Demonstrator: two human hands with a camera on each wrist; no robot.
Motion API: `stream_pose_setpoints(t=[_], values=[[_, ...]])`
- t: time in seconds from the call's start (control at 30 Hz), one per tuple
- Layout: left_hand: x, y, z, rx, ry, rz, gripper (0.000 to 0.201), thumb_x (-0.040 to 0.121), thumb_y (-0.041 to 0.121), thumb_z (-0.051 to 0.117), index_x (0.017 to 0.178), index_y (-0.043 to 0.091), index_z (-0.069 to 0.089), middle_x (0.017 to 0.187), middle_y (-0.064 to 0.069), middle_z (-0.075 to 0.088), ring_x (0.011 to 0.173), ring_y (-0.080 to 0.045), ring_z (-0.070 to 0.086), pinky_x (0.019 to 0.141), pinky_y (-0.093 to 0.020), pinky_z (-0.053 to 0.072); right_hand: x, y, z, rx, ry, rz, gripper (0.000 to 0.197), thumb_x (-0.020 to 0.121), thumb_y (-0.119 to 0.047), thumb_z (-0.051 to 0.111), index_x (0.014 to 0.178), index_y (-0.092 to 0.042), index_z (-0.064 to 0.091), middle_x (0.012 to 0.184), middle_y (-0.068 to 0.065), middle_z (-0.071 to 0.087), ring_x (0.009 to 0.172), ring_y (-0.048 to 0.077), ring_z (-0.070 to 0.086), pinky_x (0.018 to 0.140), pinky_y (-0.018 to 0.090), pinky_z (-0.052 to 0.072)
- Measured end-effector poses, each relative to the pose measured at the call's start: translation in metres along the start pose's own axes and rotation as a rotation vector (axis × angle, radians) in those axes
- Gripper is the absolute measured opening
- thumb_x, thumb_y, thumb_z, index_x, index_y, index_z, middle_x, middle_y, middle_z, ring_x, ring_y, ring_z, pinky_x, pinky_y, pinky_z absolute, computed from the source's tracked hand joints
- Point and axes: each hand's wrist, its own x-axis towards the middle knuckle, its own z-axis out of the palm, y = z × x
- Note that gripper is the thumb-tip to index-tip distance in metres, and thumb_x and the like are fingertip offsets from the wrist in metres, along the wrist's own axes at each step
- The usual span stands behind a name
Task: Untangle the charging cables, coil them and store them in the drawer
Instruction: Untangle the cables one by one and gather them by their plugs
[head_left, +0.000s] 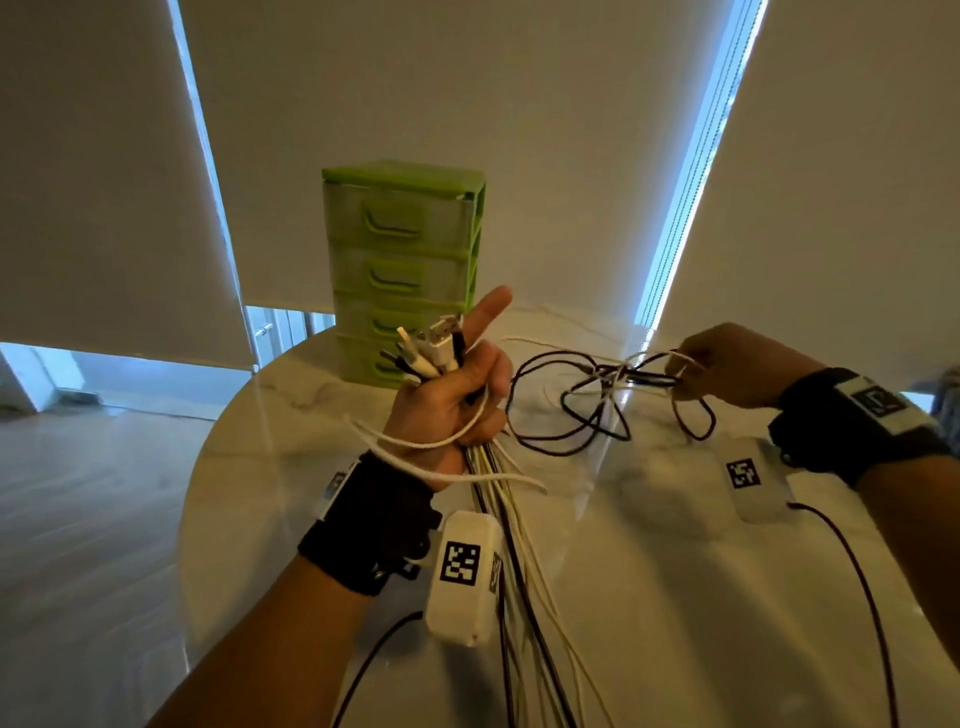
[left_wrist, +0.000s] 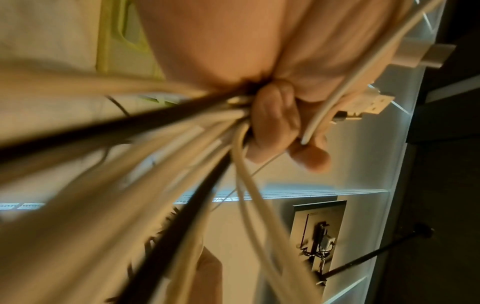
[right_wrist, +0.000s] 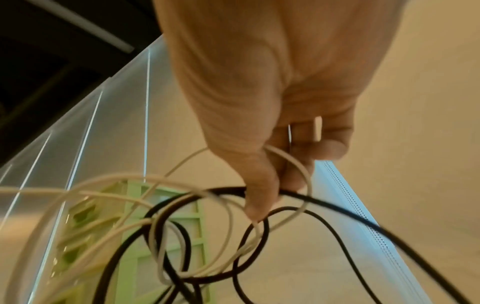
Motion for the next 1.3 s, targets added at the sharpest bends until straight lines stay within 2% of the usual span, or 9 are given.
stream_pose_setpoints(t=[0.13, 0.3, 0.43, 0.63, 0.8, 0.93, 1.0, 1.17, 1.3], values=[[0.002, -0.003, 0.001, 0.011, 0.001, 0.039, 0.048, 0.089, 0.02, 0.061, 0.135, 0.024, 0.048, 0.064, 0.001, 0.058, 0.038, 0.0, 0.031, 0.035, -0.011, 0.03, 0.008, -0.001, 0.001, 0.048, 0.212, 0.007, 0.015, 0.078, -0.017, 0.079, 0.087, -0.015, 0.068, 0.094, 0.008, 0.067, 0.083, 0.02, 0.057, 0.074, 0.03, 0.039], [0.001, -0.011, 0.002, 0.292, 0.133, -0.061, 0.033, 0.096, 0.014, 0.044, 0.127, 0.017, 0.055, 0.077, -0.001, 0.069, 0.036, -0.003, 0.022, 0.037, -0.018, 0.017, -0.015, -0.044, 0.004, -0.032, 0.127, -0.206, 0.076, 0.073, -0.017, 0.082, 0.14, -0.026, 0.046, 0.125, 0.002, 0.04, 0.112, 0.021, 0.047, 0.091, 0.028, 0.038], [0.0, -0.012, 0.007, 0.294, 0.129, -0.069, 0.028, 0.098, 0.012, 0.043, 0.115, 0.02, 0.063, 0.086, -0.002, 0.072, 0.037, -0.002, 0.025, 0.036, -0.019, 0.019, -0.029, -0.08, 0.016, -0.073, 0.072, -0.434, 0.022, 0.09, -0.021, 0.065, 0.111, -0.022, 0.07, 0.099, -0.011, 0.059, 0.081, 0.002, 0.054, 0.087, 0.028, 0.052], [0.002, -0.009, 0.004, 0.232, 0.171, -0.107, 0.028, 0.086, 0.028, 0.055, 0.108, 0.02, 0.068, 0.084, -0.004, 0.07, 0.035, -0.003, 0.027, 0.035, -0.016, 0.022, -0.044, -0.087, 0.001, 0.236, -0.3, -0.279, 0.011, 0.091, -0.022, 0.063, 0.097, -0.025, 0.072, 0.085, -0.007, 0.073, 0.077, 0.004, 0.071, 0.071, 0.016, 0.053], [0.01, -0.019, 0.012, 0.25, 0.258, -0.227, 0.023, 0.096, 0.025, 0.052, 0.107, 0.011, 0.066, 0.07, -0.007, 0.057, 0.034, -0.005, 0.037, 0.032, -0.021, 0.031, -0.047, -0.082, -0.005, 0.327, -0.061, -0.353, 0.013, 0.092, -0.021, 0.06, 0.085, -0.017, 0.071, 0.074, -0.003, 0.072, 0.068, 0.012, 0.071, 0.067, 0.022, 0.056], [0.017, -0.025, 0.028, 0.303, 0.307, -0.374, 0.014, 0.091, -0.009, 0.046, 0.096, 0.002, 0.052, 0.096, -0.026, 0.061, 0.091, -0.028, 0.063, 0.07, -0.035, 0.06, -0.051, -0.09, -0.017, 0.417, -0.004, -0.474, 0.016, 0.094, -0.014, 0.055, 0.09, -0.016, 0.071, 0.076, 0.0, 0.073, 0.07, 0.016, 0.071, 0.063, 0.022, 0.057], [0.02, -0.028, 0.031, 0.464, 0.304, -0.292, 0.026, 0.092, -0.018, 0.039, 0.08, 0.004, 0.047, 0.087, -0.015, 0.057, 0.08, -0.021, 0.064, 0.06, -0.023, 0.058, -0.055, -0.09, -0.021, 0.471, 0.076, -0.515, 0.016, 0.094, -0.013, 0.055, 0.091, -0.016, 0.07, 0.075, 0.001, 0.072, 0.07, 0.015, 0.071, 0.061, 0.019, 0.056], [0.019, -0.047, 0.021, 0.802, 0.228, -0.302, 0.013, 0.076, 0.002, 0.077, 0.085, 0.004, 0.069, 0.088, -0.006, 0.072, 0.087, -0.016, 0.069, 0.083, -0.03, 0.055, -0.065, -0.081, -0.035, 0.875, 0.38, -0.589, 0.013, 0.093, -0.016, 0.057, 0.091, -0.016, 0.07, 0.077, 0.006, 0.072, 0.072, 0.023, 0.071, 0.065, 0.028, 0.058], [0.02, -0.039, 0.027, 0.665, 0.271, -0.147, 0.021, 0.07, 0.007, 0.081, 0.075, 0.013, 0.062, 0.08, -0.008, 0.069, 0.083, -0.02, 0.069, 0.081, -0.035, 0.058, -0.067, -0.084, -0.04, 0.875, 0.247, -0.571, 0.015, 0.094, -0.014, 0.054, 0.095, -0.013, 0.069, 0.084, 0.008, 0.072, 0.081, 0.024, 0.072, 0.071, 0.031, 0.06]])
